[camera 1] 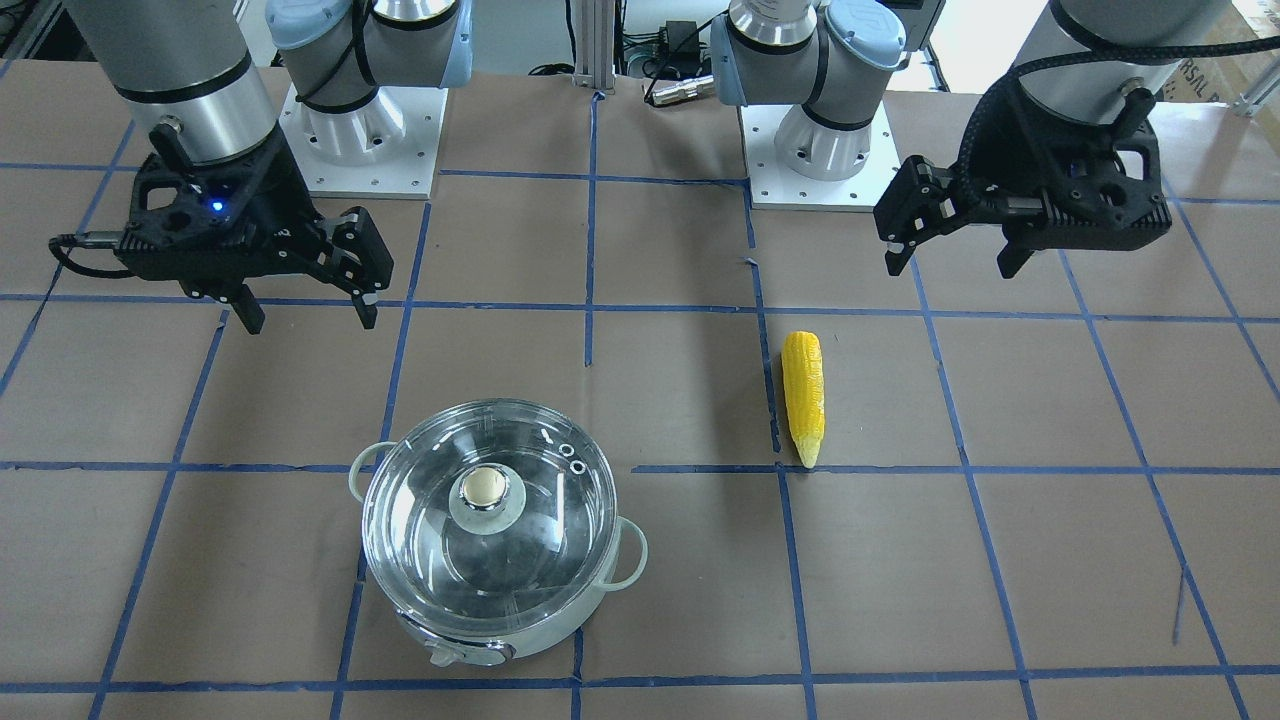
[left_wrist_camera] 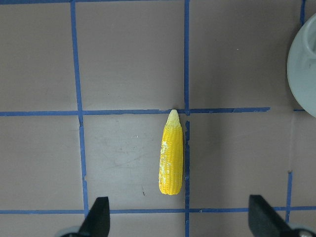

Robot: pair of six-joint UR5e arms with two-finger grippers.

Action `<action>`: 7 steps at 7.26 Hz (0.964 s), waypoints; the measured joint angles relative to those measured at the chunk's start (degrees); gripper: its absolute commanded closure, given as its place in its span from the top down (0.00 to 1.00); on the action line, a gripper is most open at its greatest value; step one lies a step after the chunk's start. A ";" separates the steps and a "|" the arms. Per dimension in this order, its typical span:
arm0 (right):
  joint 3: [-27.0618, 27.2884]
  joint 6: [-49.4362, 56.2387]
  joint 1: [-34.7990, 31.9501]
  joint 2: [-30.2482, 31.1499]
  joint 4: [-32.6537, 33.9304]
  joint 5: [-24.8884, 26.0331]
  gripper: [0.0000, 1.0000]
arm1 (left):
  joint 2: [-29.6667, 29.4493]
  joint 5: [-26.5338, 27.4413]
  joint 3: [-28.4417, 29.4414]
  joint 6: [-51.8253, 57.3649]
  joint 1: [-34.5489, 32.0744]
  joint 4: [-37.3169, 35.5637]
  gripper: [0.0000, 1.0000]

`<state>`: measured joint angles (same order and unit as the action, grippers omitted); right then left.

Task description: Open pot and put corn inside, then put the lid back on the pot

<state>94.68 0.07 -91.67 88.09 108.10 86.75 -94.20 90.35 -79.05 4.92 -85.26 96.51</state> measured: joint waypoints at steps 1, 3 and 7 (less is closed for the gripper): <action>-0.56 -1.47 -2.00 -1.58 1.03 0.00 1.00 | -0.01 0.01 -0.02 0.02 0.00 -0.02 1.00; -5.33 -5.61 -6.77 -6.55 1.58 0.35 1.00 | 0.05 0.06 0.00 0.01 0.00 -0.07 1.00; -13.97 -9.00 -10.93 -18.26 1.40 1.53 1.00 | 0.13 0.05 -0.08 -0.01 0.00 -0.10 1.00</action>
<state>80.71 -8.93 -102.60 69.84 109.50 88.28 -94.06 90.40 -79.13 4.91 -85.25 96.42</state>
